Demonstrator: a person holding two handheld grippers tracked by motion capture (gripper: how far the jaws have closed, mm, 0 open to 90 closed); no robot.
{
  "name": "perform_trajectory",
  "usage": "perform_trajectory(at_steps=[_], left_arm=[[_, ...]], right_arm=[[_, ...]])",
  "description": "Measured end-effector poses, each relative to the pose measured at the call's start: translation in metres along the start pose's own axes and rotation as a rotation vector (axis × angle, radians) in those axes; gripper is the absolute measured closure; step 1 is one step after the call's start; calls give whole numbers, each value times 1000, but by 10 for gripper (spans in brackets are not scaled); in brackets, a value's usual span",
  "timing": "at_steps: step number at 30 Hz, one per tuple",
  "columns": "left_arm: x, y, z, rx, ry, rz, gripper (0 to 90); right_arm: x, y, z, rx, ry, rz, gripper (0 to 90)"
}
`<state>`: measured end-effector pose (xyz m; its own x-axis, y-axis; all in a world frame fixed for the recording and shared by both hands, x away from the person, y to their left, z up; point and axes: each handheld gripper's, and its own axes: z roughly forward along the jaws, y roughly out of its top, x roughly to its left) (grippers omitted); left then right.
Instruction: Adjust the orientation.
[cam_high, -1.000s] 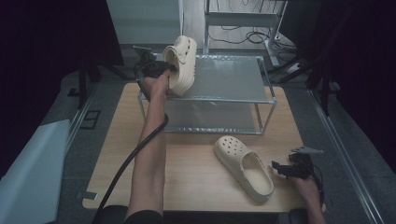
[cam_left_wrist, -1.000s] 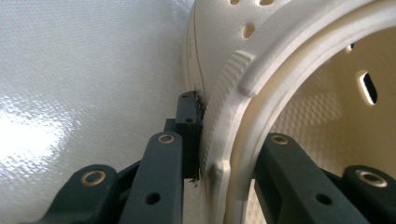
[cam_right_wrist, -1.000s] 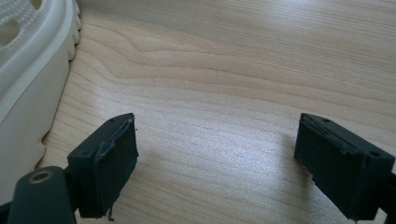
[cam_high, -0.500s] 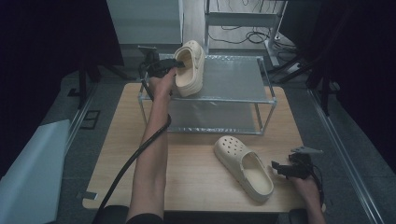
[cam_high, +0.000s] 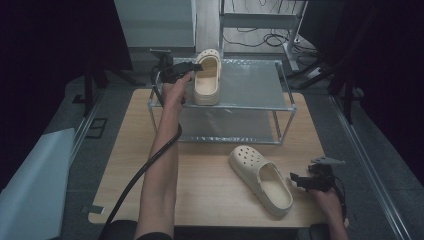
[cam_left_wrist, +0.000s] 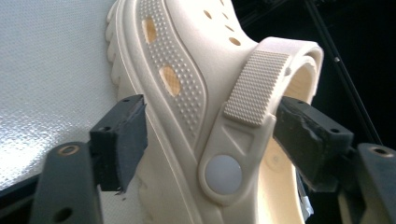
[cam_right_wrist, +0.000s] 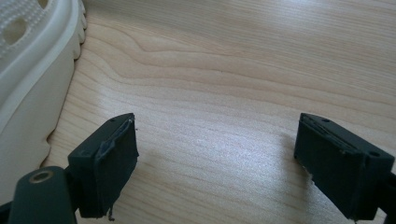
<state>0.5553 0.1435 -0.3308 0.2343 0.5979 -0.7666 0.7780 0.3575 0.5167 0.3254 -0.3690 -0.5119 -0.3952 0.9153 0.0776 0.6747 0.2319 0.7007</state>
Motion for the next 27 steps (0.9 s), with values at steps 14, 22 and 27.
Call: perform_trajectory(at_steps=[14,22,27], left_arm=[[-8,-14,-17,57,2,157,95],[-11,-26,-30,74,12,222,8],[-13,-35,-38,66,-7,253,3]], right_arm=[[1,1,-1,-16,14,-8,130],[3,2,-1,-24,21,-25,130],[4,1,0,-19,22,-25,130]])
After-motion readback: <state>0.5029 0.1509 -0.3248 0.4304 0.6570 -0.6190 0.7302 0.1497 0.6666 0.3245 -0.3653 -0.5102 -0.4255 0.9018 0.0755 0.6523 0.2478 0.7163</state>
